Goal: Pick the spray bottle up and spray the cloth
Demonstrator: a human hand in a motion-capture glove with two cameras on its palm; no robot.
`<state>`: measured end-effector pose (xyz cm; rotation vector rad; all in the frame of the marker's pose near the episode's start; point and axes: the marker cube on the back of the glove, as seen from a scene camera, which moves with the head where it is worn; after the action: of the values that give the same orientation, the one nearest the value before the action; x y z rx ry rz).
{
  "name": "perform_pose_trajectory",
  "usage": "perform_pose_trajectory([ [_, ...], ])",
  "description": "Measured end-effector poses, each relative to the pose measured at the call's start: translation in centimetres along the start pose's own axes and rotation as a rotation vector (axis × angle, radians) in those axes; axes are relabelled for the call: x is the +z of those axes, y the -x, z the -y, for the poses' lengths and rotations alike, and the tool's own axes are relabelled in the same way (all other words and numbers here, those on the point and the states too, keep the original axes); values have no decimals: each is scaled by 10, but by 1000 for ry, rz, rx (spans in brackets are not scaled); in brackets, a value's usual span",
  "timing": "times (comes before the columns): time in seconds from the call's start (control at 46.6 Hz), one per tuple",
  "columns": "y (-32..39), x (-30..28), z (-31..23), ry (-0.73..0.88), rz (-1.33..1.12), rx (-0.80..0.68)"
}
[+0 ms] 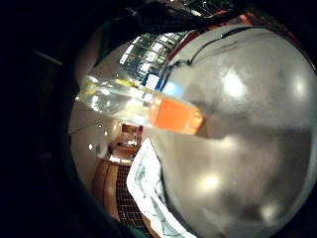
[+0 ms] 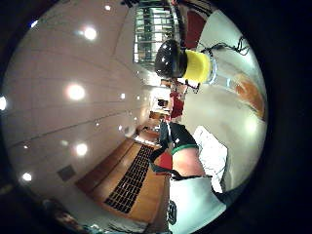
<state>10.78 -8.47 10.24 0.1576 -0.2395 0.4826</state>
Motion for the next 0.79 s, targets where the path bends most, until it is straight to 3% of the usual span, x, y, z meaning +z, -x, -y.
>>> perform_pose_trajectory([
  [0.257, -10, 15, 26, 48, -9, 132],
  [0.793, -3, 42, 47, 72, -121, 69],
])
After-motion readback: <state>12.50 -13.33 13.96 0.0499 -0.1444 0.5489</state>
